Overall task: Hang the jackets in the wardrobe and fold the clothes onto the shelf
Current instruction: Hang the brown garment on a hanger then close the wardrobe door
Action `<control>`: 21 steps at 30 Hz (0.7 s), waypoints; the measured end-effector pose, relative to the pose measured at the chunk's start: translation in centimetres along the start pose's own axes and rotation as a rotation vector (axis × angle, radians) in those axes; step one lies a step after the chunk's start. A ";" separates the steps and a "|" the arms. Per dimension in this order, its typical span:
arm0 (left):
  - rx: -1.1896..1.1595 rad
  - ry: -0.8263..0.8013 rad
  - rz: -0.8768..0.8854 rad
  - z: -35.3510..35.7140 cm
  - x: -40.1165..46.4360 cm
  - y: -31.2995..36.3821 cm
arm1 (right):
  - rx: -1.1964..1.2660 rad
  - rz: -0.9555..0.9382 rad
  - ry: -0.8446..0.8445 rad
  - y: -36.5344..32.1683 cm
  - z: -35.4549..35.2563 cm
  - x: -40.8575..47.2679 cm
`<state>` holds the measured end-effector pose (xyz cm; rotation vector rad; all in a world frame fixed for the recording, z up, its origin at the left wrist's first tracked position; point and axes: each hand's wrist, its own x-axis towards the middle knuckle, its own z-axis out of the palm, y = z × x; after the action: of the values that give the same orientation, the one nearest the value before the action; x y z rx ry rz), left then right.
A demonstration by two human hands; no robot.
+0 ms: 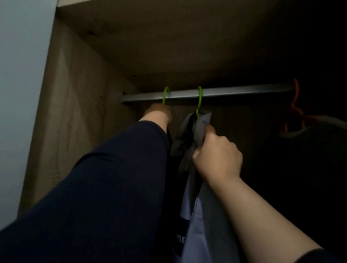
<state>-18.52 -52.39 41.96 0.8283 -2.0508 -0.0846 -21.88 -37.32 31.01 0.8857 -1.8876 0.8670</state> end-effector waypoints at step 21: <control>0.010 0.081 -0.042 -2.5 -17.8 -2.9 | 0.127 -0.016 -0.234 0.6 -1.3 -7.6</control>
<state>-8.45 -43.64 29.62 0.8677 -1.9598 -0.0632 -18.90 -34.11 24.64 1.1191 -2.0381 0.9137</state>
